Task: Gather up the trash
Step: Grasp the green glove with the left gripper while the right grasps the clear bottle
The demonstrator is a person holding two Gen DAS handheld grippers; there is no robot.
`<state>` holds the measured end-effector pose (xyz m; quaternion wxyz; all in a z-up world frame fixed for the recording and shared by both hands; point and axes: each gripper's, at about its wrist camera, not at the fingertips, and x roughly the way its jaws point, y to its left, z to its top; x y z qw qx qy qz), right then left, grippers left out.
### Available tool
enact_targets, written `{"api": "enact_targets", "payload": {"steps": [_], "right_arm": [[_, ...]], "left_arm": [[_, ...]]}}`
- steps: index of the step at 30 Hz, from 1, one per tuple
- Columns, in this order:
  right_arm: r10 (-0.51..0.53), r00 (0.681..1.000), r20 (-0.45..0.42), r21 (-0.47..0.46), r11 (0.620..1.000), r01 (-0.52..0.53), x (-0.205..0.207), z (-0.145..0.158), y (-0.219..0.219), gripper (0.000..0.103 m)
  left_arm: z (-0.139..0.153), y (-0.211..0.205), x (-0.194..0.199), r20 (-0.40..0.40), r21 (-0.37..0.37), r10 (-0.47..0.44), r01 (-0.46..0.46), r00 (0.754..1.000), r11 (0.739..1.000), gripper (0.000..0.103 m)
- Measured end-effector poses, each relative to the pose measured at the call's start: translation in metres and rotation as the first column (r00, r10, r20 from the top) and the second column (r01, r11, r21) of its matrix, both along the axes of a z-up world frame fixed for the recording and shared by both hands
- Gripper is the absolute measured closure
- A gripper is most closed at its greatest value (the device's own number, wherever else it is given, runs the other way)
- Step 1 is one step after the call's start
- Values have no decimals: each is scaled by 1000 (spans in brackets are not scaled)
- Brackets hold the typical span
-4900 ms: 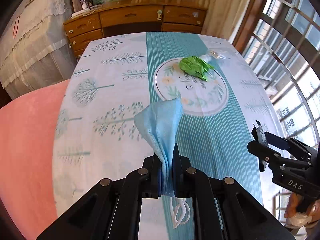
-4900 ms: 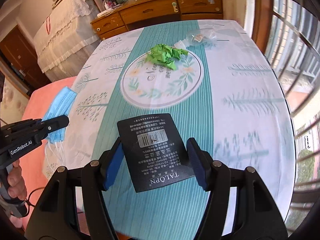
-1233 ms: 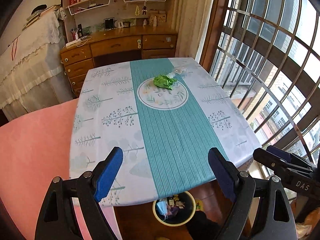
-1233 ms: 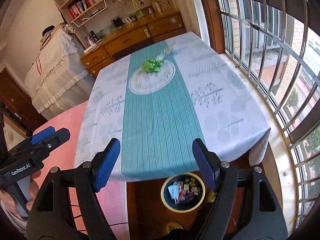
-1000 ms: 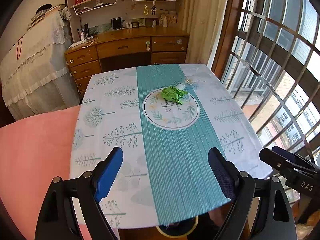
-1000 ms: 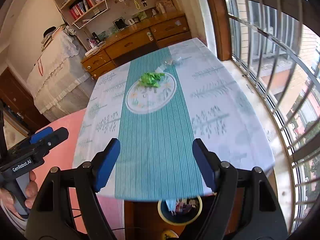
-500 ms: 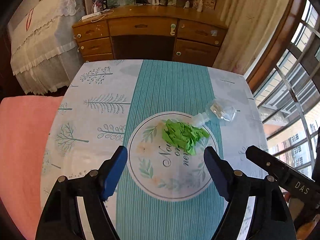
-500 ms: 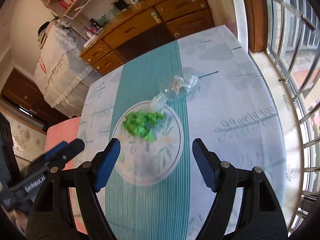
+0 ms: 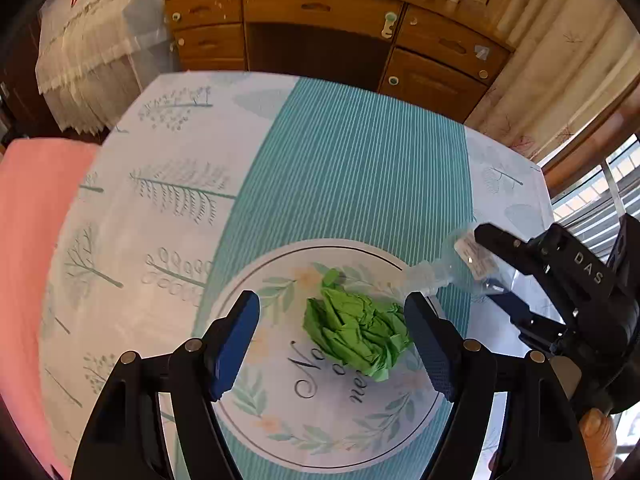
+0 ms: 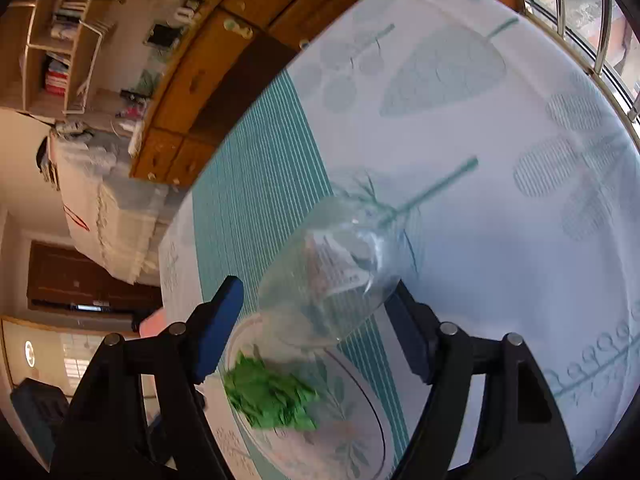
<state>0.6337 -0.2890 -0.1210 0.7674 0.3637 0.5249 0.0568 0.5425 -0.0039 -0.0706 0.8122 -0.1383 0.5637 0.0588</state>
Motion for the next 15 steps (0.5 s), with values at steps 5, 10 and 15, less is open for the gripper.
{"api": "enact_targets", "payload": {"steps": [5,10,15], "right_arm": [[43,997,59,1,999,-43,17,2,3,71],[93,993,78,-74,993,-87,21,14,3,77],[101,992,77,-79,992,-95,1,19,-8,78]], "left_arm": [[-24,-6,10,-61,-37,33,-35,998,999,26],[-44,-8,16,-108,-71,75,-83,991,994,26],[-59,-9,20,-142,-105,101,-117,985,988,41]]}}
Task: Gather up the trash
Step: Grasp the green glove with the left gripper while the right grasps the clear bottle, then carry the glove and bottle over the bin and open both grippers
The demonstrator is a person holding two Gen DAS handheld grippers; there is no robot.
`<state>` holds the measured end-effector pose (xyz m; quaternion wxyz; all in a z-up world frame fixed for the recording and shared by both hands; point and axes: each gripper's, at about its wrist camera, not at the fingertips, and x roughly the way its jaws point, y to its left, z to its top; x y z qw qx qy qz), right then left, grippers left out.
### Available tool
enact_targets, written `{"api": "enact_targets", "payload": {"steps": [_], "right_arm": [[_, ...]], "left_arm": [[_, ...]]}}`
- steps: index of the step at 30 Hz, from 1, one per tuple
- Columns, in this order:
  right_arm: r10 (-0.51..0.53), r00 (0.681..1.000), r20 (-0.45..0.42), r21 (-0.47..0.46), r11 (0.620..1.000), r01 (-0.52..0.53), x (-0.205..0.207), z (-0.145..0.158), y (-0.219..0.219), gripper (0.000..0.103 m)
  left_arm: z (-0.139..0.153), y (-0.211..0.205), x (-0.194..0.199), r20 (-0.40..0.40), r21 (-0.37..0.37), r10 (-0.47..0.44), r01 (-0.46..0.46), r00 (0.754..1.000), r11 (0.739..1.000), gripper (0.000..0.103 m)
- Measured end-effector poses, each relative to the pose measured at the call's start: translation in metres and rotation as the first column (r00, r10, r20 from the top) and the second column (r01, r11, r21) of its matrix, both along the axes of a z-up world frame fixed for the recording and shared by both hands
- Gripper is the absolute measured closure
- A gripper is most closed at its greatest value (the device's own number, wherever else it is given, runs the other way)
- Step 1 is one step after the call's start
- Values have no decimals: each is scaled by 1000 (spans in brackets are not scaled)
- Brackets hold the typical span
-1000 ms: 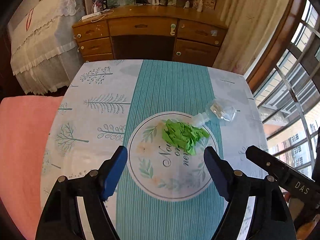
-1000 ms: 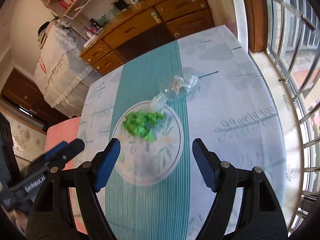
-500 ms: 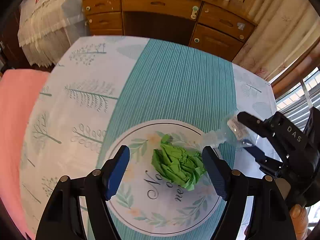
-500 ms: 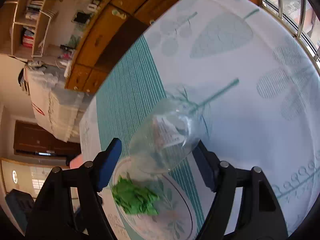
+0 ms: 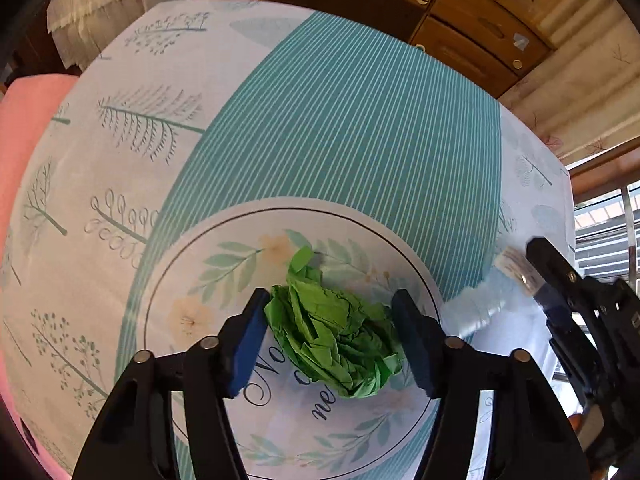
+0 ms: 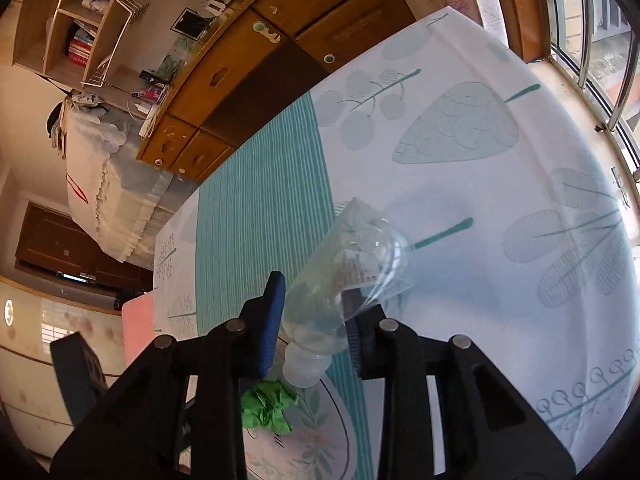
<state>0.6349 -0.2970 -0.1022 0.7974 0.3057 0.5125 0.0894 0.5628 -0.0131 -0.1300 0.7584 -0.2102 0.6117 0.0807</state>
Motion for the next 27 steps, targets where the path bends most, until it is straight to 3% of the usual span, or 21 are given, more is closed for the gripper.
{"api": "enact_targets", "payload": {"steps": [6,14,20,27], "right_arm": [[36,999,5,-18,999,-35,-36,6,-6,78],[94,994,55,-46,995,-91,-98,32,8,80],[93,992,82,-48,995,-90,-162,59,28,81],[48,990,133,-73,997,-38,-277,96,73,81]], "left_arm": [[2,-2,-5,30,-8,5,-5,1000,1000,59],[30,-7,-40,69,49,-122,119,990,992,62],[68,4,-95,134,34,-190,187,973,982,62],[118,51,-191,223,71,-306,297,926,952,62]]}}
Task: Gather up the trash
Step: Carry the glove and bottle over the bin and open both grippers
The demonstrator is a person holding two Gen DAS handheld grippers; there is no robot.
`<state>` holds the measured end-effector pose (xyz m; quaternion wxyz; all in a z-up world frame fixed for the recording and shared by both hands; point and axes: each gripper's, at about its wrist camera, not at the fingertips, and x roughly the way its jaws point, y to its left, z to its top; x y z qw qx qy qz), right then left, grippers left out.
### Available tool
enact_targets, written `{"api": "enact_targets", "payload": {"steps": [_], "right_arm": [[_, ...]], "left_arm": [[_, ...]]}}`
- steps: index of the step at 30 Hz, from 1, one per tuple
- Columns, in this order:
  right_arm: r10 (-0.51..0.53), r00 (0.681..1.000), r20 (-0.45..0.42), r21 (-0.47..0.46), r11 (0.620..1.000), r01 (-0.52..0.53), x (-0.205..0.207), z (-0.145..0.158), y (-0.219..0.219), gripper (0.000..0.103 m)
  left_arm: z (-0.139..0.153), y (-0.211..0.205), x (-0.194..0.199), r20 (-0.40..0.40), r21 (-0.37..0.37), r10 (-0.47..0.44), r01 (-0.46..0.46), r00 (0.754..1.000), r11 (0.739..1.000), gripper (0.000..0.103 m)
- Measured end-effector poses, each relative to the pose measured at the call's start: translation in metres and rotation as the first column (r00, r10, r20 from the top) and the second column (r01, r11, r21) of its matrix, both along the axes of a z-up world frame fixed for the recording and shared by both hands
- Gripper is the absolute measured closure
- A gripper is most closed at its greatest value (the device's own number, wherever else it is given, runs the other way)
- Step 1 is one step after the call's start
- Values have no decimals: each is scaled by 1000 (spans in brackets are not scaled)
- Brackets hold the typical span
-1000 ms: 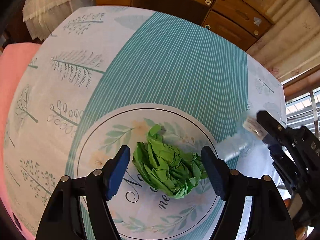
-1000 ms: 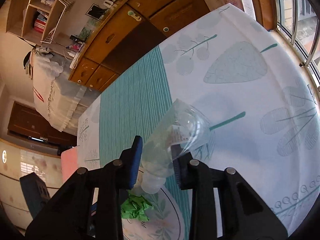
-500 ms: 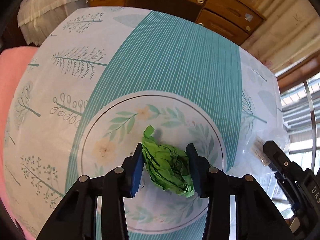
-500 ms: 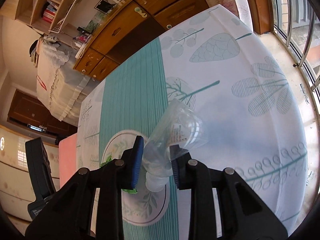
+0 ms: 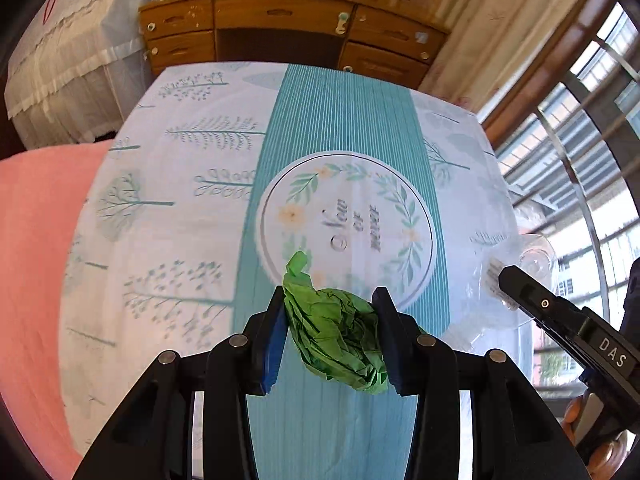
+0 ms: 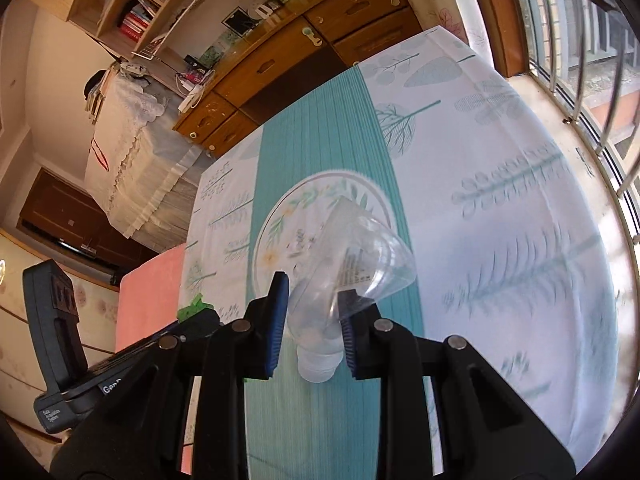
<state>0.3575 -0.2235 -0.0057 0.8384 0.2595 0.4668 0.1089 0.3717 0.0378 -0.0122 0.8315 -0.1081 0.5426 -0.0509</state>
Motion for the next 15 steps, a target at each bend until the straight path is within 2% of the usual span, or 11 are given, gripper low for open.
{"api": "enact_targets", "payload": {"steps": [9,15], "right_arm": [[-67,997,32,-52,996,69,-168,30,79,82],[-38,999,29,-100,994,41,-242,38,117,82]], "left_arm": [[37,82,-132,86,13,-135,135,987,991,62],[42,108,-194,83,26,-191,190,978,982,62]]}}
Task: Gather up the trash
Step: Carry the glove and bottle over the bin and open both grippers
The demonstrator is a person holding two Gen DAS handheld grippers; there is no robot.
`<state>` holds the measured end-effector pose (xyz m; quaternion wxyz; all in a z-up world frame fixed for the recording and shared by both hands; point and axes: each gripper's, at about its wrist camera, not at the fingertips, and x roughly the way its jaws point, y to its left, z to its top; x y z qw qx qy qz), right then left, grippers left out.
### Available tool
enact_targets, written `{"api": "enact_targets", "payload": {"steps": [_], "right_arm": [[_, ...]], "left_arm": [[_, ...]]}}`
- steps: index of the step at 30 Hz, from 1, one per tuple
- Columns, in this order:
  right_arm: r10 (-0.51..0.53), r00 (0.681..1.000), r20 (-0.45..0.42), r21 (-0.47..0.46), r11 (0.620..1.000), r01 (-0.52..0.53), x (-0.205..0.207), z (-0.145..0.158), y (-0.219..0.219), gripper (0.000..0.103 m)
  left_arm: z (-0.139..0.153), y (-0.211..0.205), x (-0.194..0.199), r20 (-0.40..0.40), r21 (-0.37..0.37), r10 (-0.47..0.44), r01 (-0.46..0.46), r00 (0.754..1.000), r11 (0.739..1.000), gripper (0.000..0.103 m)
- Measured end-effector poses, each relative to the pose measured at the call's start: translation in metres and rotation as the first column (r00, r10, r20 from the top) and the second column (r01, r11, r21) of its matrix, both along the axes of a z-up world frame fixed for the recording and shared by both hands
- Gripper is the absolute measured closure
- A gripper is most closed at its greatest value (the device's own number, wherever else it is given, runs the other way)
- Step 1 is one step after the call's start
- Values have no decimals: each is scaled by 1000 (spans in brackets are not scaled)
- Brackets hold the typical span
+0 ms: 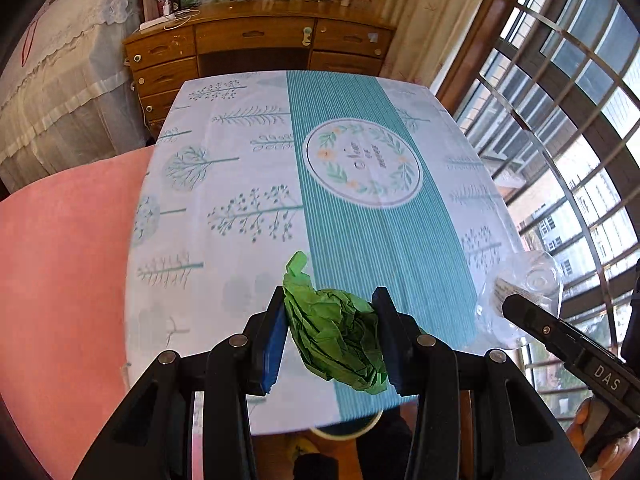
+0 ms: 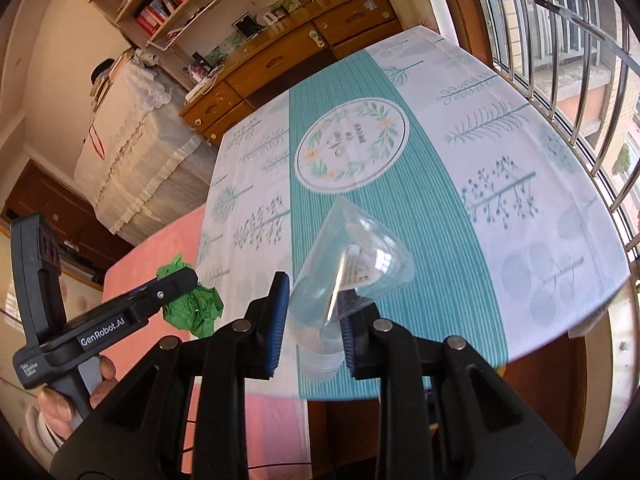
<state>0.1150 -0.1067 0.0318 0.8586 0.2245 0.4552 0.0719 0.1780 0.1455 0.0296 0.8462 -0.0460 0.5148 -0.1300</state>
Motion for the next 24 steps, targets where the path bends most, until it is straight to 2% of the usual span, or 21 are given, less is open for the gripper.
{"api": "enact_targets", "payload": {"steps": [7,12,17,24], "right_arm": [[97,995,-33,-64,993,-99,-49,0,20,82],[156,985,-75,-78,984,-162,-76,-17,19,82],[205,968,-147,-78,973,-218,-103,-57,10,82],[221,935,-279,-40,970,-241,-132,-151,-7,82]], "left_arm": [[-12,-7,-63,-17,40,-56,56,998,998,62],[-29,-28,-99,-36,52,-55,56,998,997,62],[-68,-48,-145,-89,40,-49,52,995,998,61],[-155,-68,-187,-206,43,-34,43,978,998,61]]}}
